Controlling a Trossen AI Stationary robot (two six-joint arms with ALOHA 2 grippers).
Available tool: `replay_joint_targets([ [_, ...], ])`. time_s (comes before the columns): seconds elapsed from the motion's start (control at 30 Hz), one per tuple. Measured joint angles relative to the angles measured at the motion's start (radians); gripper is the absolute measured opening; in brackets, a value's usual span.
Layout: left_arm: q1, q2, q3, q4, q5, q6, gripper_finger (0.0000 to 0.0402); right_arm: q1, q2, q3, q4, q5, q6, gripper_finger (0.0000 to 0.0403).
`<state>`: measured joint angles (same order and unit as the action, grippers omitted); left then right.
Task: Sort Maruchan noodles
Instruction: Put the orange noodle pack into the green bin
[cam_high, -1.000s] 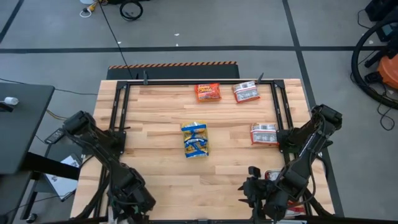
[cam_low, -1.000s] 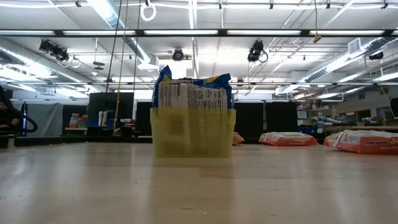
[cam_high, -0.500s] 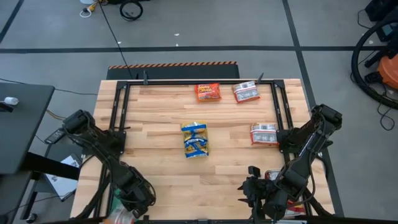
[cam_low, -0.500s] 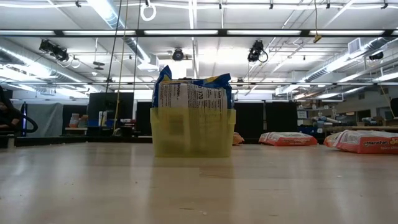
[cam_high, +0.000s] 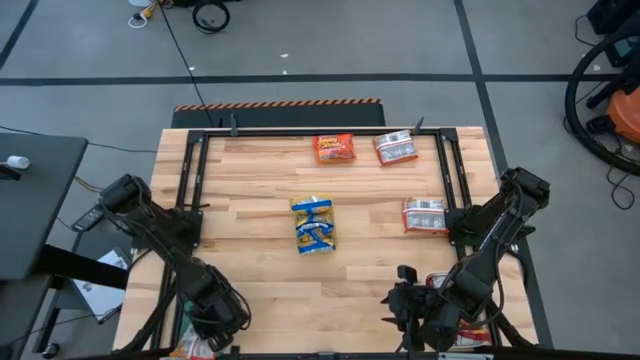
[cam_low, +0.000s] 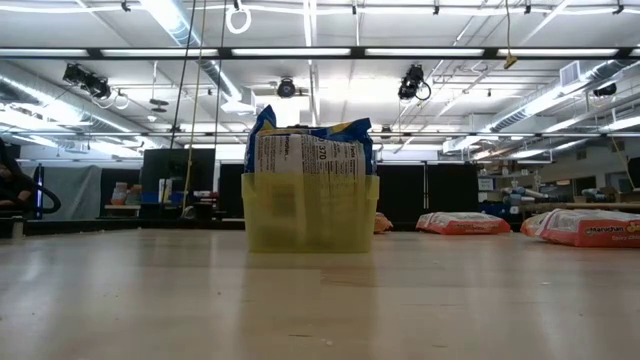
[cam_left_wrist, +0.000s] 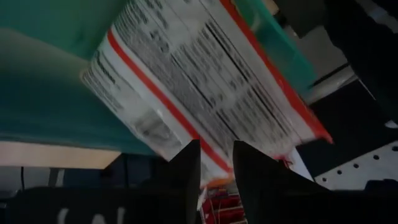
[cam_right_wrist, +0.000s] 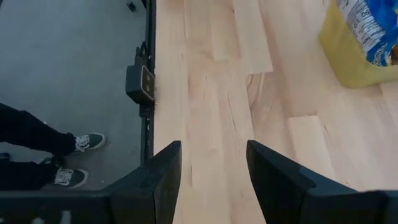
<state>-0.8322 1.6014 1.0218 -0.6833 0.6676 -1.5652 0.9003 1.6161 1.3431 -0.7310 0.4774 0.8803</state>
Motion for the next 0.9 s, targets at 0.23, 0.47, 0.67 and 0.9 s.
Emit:
replay_joint_targets([
  [0.23, -0.011, -0.152, 0.000, -0.073, -0.224, -0.136, 0.0098, -0.030, 0.000, 0.092, -0.135, 0.000, -0.051, 0.0187],
  [0.47, -0.021, -0.331, 0.000, -0.128, -0.801, -0.156, 0.0098, -0.188, 0.000, 0.235, -0.439, 0.068, -0.042, 0.0187],
  [0.67, 0.010, -0.474, 0.000, -0.062, -1.292, 0.106, 0.0098, -0.489, 0.000, 0.262, -0.489, -0.044, -0.372, 0.0199],
  [0.9, 0.093, -0.633, 0.001, 0.060, -1.573, 0.594, 0.0098, -0.907, 0.000, 0.255, -0.464, -0.049, -0.622, 0.0214],
])
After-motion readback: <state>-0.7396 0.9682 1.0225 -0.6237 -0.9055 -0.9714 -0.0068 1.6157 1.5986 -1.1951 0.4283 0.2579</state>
